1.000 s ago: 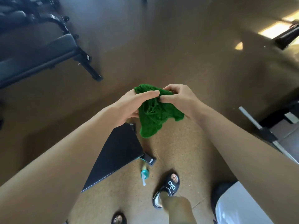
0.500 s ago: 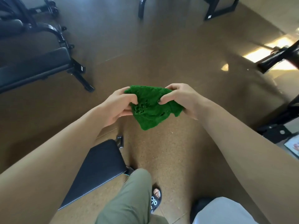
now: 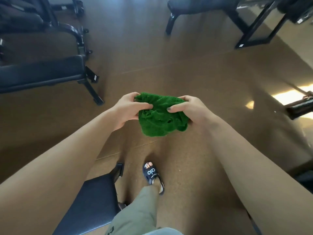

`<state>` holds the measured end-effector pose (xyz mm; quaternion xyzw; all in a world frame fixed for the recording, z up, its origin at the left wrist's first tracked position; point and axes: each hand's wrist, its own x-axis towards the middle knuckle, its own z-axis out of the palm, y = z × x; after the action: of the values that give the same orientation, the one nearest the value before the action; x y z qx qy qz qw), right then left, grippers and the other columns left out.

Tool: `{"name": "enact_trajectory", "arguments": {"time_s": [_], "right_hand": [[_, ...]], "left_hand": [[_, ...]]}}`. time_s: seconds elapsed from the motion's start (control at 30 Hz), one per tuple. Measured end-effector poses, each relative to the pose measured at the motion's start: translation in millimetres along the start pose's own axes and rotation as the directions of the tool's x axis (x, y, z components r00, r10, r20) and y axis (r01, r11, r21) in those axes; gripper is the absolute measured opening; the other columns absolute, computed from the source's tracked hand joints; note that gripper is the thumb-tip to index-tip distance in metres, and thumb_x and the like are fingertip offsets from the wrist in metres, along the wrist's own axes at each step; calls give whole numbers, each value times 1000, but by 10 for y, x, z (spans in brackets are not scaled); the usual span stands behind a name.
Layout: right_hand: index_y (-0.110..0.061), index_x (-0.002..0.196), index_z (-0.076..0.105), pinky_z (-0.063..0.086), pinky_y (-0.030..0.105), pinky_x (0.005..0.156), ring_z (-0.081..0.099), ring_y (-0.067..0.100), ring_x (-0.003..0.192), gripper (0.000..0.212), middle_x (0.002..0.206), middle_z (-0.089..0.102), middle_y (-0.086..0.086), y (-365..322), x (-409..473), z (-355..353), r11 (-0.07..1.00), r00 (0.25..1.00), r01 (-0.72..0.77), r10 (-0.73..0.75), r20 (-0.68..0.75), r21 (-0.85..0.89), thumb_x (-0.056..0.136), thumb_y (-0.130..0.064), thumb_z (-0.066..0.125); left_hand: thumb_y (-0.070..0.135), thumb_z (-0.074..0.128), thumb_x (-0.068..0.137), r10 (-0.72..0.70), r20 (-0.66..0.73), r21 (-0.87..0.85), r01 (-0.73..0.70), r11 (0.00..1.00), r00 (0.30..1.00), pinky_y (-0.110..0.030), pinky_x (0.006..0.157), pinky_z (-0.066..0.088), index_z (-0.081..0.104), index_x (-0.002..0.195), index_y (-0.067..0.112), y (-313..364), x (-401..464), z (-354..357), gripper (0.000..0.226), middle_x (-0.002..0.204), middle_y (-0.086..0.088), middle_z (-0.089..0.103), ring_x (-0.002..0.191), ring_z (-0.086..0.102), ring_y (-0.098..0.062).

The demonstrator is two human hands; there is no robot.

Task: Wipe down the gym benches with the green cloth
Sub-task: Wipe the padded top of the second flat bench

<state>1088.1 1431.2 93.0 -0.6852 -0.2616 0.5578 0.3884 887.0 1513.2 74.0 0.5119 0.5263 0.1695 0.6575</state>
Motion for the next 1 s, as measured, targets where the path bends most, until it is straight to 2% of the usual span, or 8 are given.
{"name": "enact_trajectory", "arguments": {"time_s": [0.07,0.2,0.33,0.53,0.63,0.73,0.83,1.0], "right_hand": [[-6,117,65,64,48,82,78,29,92,41,106,78,15,-228,485,65,1000,1000,-12,12,17,-3,79,1,80],[-3,118,68,63,49,87,78,29,92,41,103,79,14,-722,1340,276,994,982,-77,90,165,-82,79,6,78],[0,118,71,60,41,93,77,27,99,43,106,79,12,-1234,1981,447,958,917,-90,186,353,-273,76,9,76],[-26,131,61,55,48,103,70,29,115,94,129,69,8,-1805,3129,914,961,892,-142,228,391,-237,44,-2,85],[-39,125,63,52,52,105,65,30,124,90,140,61,4,-1944,3703,1173,961,845,-207,269,463,-182,45,-6,87],[-34,136,64,56,53,99,65,31,126,85,152,53,5,-2086,4139,1474,932,740,-246,357,569,-265,57,-11,87],[-26,147,52,58,54,96,71,34,114,90,145,59,13,-2338,4349,1821,920,726,-273,389,568,-281,65,-2,82],[-14,122,69,56,54,100,74,30,108,38,115,77,10,-2768,4786,2544,910,715,-113,353,603,-399,91,7,62]], "left_hand": [[11,77,91,-10,-78,-5,10,1000,997,-27,74,63,66,120,12,116,405,-109,32,113,-6,76,92,78,-15],[20,80,89,-20,-208,-14,17,1000,978,-43,93,61,66,119,16,385,983,-564,33,112,-3,76,100,76,-19],[29,78,91,45,-312,125,-6,992,949,-33,90,57,66,112,19,730,1302,-1041,26,106,5,75,98,72,-13],[33,73,95,54,-393,165,13,986,918,-30,78,55,63,107,22,1060,1913,-1638,19,102,5,74,95,72,-13],[36,72,96,46,-458,197,51,979,888,-31,79,55,62,108,25,1133,2197,-1938,20,100,5,72,93,69,-12],[38,69,97,26,-502,193,83,978,864,-33,78,51,58,103,30,1163,2416,-2235,15,93,7,69,89,67,-11],[41,65,99,-11,-522,163,113,980,853,-40,85,55,53,103,34,1180,2574,-2541,14,97,1,72,94,69,-15],[41,62,101,-98,-554,64,160,985,827,-47,93,56,52,110,32,1099,2897,-3259,16,105,-6,72,101,70,-22]]}}
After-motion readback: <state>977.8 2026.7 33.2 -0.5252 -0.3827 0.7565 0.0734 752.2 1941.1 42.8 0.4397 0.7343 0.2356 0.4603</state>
